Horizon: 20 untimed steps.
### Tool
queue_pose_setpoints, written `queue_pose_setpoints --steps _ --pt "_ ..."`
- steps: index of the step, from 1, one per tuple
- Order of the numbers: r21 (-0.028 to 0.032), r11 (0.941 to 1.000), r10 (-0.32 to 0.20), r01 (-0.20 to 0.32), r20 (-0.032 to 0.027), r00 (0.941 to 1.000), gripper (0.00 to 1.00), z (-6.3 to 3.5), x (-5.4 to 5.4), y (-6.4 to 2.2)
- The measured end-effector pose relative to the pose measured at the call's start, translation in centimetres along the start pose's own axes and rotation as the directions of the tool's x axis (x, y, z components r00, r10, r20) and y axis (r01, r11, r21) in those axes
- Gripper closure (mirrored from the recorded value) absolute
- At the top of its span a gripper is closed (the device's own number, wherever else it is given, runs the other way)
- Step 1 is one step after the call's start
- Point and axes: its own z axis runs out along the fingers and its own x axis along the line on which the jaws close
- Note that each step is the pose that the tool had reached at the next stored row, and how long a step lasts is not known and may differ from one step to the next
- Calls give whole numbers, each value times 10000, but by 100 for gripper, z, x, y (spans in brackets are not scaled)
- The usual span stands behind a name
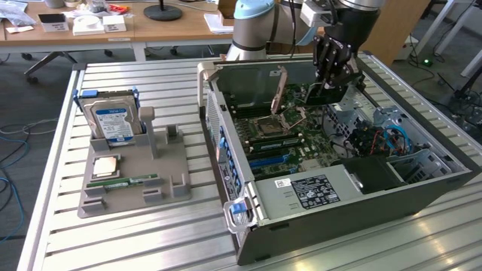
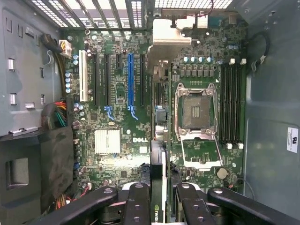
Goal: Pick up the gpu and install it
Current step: 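Insert the gpu into the slot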
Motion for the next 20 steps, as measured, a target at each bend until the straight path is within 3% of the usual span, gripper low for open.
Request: queue_pose_setpoints --steps 20 --pt "2 10000 0 0 3 10000 74 7 2 80"
